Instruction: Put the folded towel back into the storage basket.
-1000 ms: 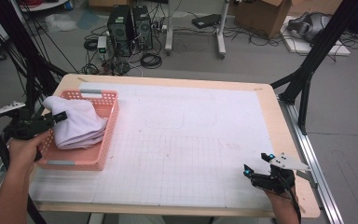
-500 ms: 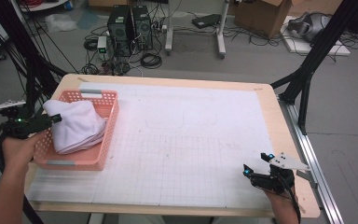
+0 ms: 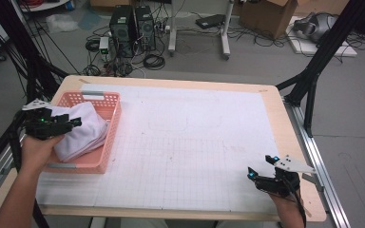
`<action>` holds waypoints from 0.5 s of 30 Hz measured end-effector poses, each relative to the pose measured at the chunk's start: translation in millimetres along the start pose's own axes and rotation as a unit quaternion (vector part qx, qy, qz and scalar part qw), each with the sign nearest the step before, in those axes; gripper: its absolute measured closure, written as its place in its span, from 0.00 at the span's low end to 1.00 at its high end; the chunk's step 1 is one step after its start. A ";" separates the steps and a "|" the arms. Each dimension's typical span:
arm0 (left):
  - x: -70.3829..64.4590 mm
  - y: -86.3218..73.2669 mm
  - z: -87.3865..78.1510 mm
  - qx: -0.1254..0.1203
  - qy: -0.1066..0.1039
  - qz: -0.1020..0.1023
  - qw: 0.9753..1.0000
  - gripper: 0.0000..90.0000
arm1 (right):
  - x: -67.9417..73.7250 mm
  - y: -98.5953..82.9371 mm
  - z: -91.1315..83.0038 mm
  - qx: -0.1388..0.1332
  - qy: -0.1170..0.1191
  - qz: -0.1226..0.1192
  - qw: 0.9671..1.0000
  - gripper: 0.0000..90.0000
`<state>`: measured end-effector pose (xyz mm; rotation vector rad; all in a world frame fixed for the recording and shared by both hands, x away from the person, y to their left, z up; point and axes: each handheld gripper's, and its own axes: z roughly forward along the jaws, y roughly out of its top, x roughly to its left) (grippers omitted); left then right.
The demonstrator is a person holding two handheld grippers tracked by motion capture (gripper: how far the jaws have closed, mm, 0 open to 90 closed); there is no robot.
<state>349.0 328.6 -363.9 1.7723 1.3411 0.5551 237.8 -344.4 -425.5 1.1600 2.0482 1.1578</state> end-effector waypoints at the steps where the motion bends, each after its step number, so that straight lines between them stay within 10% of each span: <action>1: -0.8 -0.3 5.4 0.011 0.003 0.001 1.000 0.47 | -0.2 -0.2 0.0 -0.001 0.000 0.000 1.000 0.20; 15: -2.3 -14.1 47.1 0.135 0.053 0.023 0.989 0.45 | -0.5 -0.9 0.6 0.002 0.001 0.000 1.000 0.20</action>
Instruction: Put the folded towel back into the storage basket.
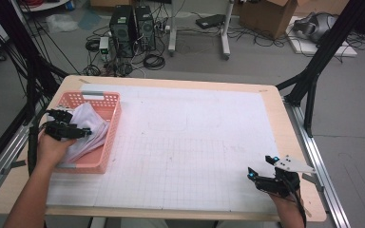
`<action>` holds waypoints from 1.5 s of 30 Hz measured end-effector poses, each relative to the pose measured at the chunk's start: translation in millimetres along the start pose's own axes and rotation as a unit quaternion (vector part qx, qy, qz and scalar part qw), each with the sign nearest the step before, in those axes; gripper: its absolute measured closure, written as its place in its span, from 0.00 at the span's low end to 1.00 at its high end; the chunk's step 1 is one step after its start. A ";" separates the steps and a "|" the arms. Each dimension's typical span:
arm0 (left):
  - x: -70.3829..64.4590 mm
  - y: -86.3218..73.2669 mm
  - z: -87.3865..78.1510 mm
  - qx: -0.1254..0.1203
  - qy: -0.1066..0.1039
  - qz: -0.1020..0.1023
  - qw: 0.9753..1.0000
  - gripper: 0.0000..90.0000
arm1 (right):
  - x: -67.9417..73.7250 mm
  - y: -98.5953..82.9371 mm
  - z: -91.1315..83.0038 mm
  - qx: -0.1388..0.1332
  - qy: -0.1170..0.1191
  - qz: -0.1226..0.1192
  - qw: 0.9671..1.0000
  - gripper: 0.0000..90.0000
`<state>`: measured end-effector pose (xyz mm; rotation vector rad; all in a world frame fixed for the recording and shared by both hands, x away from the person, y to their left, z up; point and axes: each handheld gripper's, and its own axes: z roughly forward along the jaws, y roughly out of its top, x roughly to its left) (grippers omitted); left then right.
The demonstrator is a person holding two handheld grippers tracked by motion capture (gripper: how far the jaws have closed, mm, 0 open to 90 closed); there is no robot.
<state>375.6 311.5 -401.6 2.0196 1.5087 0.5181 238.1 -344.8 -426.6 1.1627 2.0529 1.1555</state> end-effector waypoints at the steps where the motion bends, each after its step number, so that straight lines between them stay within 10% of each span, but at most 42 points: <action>1: -0.3 -0.7 1.8 0.004 0.003 0.000 1.000 0.45 | -0.3 -0.1 0.0 0.000 -0.001 -0.001 1.000 0.20; 11: 4.1 -1.4 9.8 0.019 -0.048 -0.004 0.999 0.50 | 1.4 0.5 1.6 0.000 0.002 -0.002 1.000 0.20; 16: 2.6 -2.8 10.5 0.015 -0.091 0.018 0.996 0.54 | 1.4 0.3 2.4 0.003 0.002 -0.001 1.000 0.20; 21: -1.3 -4.2 7.9 -0.003 -0.137 0.087 0.987 0.57 | 2.0 0.4 3.0 0.002 0.002 -0.002 1.000 0.20; 23: 2.7 -2.2 2.5 -0.014 -0.128 0.067 0.989 0.59 | 1.7 0.1 2.5 0.004 0.002 -0.001 1.000 0.20; 26: 9.7 0.8 -9.7 -0.041 -0.058 -0.009 0.997 0.46 | -0.4 -0.5 1.3 0.002 0.000 -0.001 1.000 0.20; 28: 14.3 0.3 -17.4 -0.046 -0.014 -0.039 0.998 0.50 | -1.0 -0.7 1.1 0.002 0.000 0.001 1.000 0.20; 32: 22.0 -2.7 -15.5 -0.014 0.003 -0.082 0.997 0.53 | 1.5 0.2 2.1 0.004 0.003 -0.001 1.000 0.20; 38: 24.3 -2.1 2.9 0.027 0.025 -0.077 0.996 0.54 | 1.3 -0.6 2.7 0.004 0.002 -0.002 1.000 0.20; 45: 32.5 1.8 16.3 -0.007 0.039 -0.067 0.997 0.56 | 2.6 -2.5 4.8 0.010 0.004 -0.007 1.000 0.20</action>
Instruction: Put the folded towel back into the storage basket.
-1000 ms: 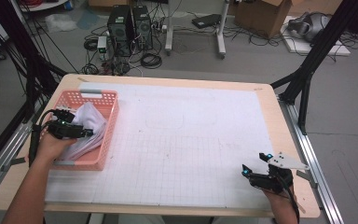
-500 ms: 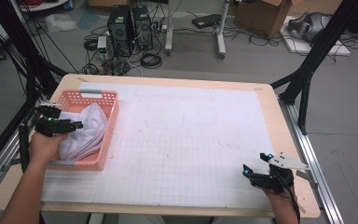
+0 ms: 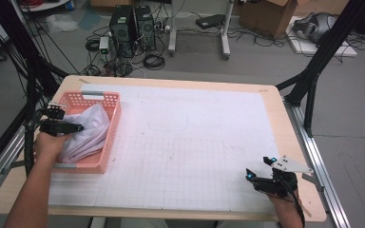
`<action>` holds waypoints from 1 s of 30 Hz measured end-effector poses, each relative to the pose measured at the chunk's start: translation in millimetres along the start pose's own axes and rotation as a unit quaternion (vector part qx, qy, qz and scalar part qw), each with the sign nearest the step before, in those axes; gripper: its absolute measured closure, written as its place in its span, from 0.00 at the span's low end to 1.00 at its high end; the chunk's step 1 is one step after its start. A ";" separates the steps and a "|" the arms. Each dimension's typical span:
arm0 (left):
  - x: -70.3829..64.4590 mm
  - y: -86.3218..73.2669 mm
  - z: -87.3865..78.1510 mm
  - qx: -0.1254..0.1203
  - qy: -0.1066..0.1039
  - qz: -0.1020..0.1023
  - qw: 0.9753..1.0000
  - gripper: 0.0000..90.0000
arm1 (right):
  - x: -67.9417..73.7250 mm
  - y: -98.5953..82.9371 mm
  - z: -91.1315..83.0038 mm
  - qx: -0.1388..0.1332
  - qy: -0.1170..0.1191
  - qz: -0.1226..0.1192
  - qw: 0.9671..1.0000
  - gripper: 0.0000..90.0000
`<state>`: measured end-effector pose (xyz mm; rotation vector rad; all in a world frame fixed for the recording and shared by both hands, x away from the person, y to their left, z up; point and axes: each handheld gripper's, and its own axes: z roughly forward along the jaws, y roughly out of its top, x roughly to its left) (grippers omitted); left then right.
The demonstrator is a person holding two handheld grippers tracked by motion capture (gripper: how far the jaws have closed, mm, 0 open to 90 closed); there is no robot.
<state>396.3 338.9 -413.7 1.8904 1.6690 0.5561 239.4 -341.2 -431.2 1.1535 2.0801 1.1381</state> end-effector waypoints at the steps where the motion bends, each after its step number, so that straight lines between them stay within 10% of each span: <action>1: 0.7 1.3 1.8 -0.005 -0.001 0.006 1.000 0.55 | 1.0 0.1 0.6 0.003 0.001 0.004 1.000 0.20; 10: -12.5 6.0 -16.0 -0.064 -0.057 -0.002 0.996 0.45 | 1.1 0.4 1.4 0.004 0.000 0.000 1.000 0.20; 16: -31.2 4.4 -28.1 -0.047 -0.178 0.028 0.983 0.51 | 3.1 2.2 2.0 0.002 0.003 -0.003 1.000 0.20; 20: -42.4 0.7 -18.5 0.017 -0.193 0.070 0.979 0.49 | 3.6 2.5 2.2 0.003 0.003 -0.004 1.000 0.20; 25: -52.2 -2.3 -10.7 0.041 -0.165 0.113 0.979 0.46 | 2.3 2.7 1.0 0.001 0.002 0.000 1.000 0.20; 30: -50.2 -3.5 -11.5 0.047 -0.144 0.142 0.978 0.86 | 2.0 2.6 1.2 0.002 0.002 0.000 1.000 0.20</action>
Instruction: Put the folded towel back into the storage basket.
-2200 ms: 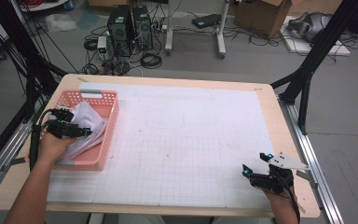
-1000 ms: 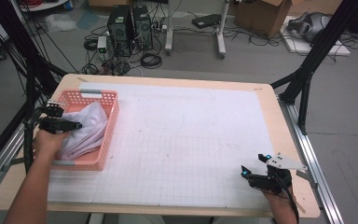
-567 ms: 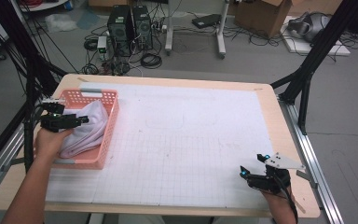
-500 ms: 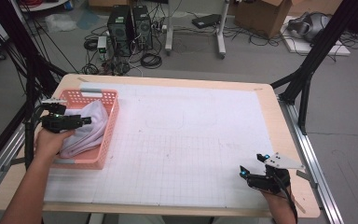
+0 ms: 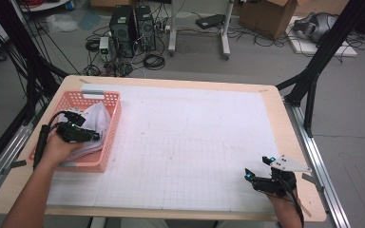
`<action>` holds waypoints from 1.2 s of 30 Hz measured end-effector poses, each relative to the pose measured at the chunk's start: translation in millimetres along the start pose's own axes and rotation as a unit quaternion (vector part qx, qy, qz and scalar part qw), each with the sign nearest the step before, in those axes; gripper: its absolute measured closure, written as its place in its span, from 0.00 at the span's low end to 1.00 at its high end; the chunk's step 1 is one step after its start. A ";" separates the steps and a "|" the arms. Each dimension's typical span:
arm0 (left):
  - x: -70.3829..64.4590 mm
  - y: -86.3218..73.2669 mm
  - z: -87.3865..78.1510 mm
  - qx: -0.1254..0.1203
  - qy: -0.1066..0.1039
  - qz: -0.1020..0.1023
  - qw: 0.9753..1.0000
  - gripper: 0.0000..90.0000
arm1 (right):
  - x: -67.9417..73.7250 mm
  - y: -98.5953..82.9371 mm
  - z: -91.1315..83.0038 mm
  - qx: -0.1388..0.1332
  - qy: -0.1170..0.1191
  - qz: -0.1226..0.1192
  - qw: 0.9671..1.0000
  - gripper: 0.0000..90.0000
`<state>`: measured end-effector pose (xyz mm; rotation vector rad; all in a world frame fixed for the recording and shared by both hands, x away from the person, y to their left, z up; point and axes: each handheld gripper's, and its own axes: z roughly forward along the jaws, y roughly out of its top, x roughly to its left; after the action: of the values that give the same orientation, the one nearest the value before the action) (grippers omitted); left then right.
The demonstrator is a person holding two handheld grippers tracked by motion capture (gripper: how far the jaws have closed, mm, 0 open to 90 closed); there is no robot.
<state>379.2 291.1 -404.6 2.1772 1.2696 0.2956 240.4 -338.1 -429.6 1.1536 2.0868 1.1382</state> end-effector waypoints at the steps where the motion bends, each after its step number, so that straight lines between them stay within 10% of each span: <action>1: 1.0 -0.5 -0.9 0.003 -0.003 0.006 1.000 0.89 | 0.0 0.1 -0.3 0.000 0.000 0.000 1.000 0.20; 6: 3.5 -1.1 -5.8 0.014 -0.025 0.041 0.999 0.93 | -0.3 -0.1 -0.6 0.000 -0.001 0.003 1.000 0.20; 12: 9.8 -2.9 -18.3 0.037 -0.076 0.098 0.992 0.92 | -0.4 0.2 0.1 0.001 0.000 0.004 1.000 0.20; 14: 14.1 -2.4 -23.3 0.029 -0.071 0.072 0.994 0.83 | -1.1 0.1 -0.4 0.001 -0.001 0.003 1.000 0.20; 17: 28.0 -2.0 -34.7 -0.008 -0.012 -0.034 0.999 0.47 | -0.7 0.0 -0.7 0.000 -0.001 0.002 1.000 0.20; 20: 40.4 -7.9 -41.3 -0.033 0.042 -0.112 0.992 0.54 | 0.5 0.6 0.0 0.003 0.000 0.002 1.000 0.20; 24: 52.0 -16.5 -34.7 -0.017 0.060 -0.170 0.984 0.56 | 1.1 1.0 0.7 0.003 0.002 0.001 1.000 0.20; 36: 49.1 -12.5 -12.3 -0.009 0.118 -0.103 0.988 0.59 | 0.3 -0.6 0.5 0.004 0.001 0.002 1.000 0.20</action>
<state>390.0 342.0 -407.3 2.0190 1.6036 0.4890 240.3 -337.8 -430.4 1.1606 2.0946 1.1342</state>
